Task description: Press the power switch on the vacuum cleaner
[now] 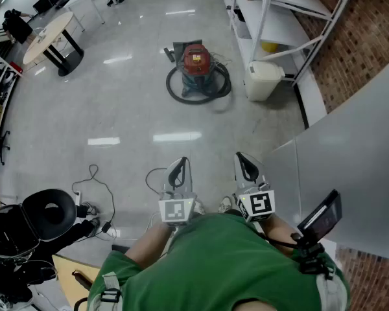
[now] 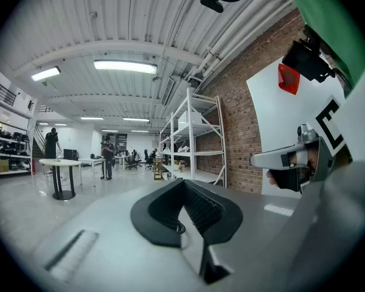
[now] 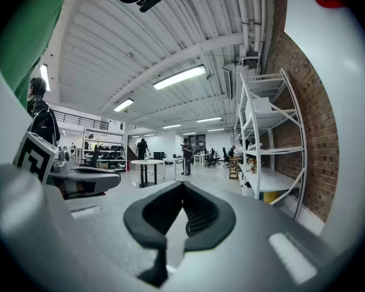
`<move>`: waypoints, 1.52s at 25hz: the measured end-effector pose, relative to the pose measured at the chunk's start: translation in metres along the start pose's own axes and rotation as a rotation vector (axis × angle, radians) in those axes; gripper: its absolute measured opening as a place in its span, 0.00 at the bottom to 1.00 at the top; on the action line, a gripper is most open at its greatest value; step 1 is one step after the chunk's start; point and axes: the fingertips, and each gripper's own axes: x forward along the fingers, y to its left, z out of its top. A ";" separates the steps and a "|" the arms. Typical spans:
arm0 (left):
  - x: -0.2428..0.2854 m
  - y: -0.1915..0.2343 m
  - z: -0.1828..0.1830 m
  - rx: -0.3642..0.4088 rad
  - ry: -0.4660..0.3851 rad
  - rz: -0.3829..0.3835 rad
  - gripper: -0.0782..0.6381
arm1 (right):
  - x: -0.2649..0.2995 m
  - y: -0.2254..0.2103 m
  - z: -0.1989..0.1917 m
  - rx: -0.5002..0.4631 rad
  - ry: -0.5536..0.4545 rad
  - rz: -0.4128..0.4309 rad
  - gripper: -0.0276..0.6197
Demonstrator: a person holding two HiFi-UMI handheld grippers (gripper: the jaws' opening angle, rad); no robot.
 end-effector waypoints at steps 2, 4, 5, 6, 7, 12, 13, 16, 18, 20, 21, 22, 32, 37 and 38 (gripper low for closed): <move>0.000 0.001 0.001 0.008 -0.003 -0.001 0.12 | 0.001 0.000 0.001 0.000 -0.001 -0.002 0.05; 0.000 0.002 0.001 0.010 -0.001 0.000 0.12 | 0.001 0.000 0.001 0.002 0.000 -0.003 0.05; 0.000 0.002 0.002 0.010 -0.001 0.002 0.12 | 0.000 0.000 0.001 0.002 0.000 -0.003 0.05; 0.000 0.003 0.002 0.011 -0.002 0.003 0.12 | 0.000 0.000 0.002 0.002 -0.001 -0.003 0.05; 0.000 0.003 0.003 0.011 -0.004 0.004 0.12 | 0.000 0.000 0.002 0.002 -0.002 -0.004 0.05; -0.001 0.004 0.003 0.018 0.000 0.002 0.12 | 0.000 0.002 0.005 0.003 -0.013 -0.005 0.05; -0.001 0.004 0.004 0.020 0.001 0.002 0.12 | 0.001 0.002 0.006 0.003 -0.014 -0.006 0.05; -0.001 0.005 0.006 0.021 -0.005 0.004 0.12 | 0.002 0.002 0.007 0.006 -0.013 -0.006 0.05; -0.001 0.006 0.007 0.018 -0.007 0.005 0.12 | 0.002 0.002 0.007 0.006 -0.013 -0.007 0.05; -0.001 0.006 0.007 0.012 -0.007 0.009 0.12 | 0.002 0.003 0.008 0.007 -0.014 -0.006 0.05; -0.002 0.007 0.007 0.010 -0.008 0.010 0.12 | 0.002 0.004 0.008 0.006 -0.014 -0.006 0.05; -0.003 0.008 0.007 0.009 -0.009 0.011 0.12 | 0.002 0.006 0.007 0.006 -0.014 -0.006 0.05; -0.014 0.013 0.004 0.024 -0.013 0.014 0.12 | 0.000 0.019 0.007 -0.039 -0.008 -0.007 0.05; -0.018 0.020 0.004 0.051 -0.023 0.027 0.12 | 0.005 0.031 0.011 -0.086 0.003 -0.028 0.05; -0.018 0.021 0.004 0.061 -0.026 0.029 0.12 | 0.006 0.034 0.012 -0.092 0.003 -0.026 0.05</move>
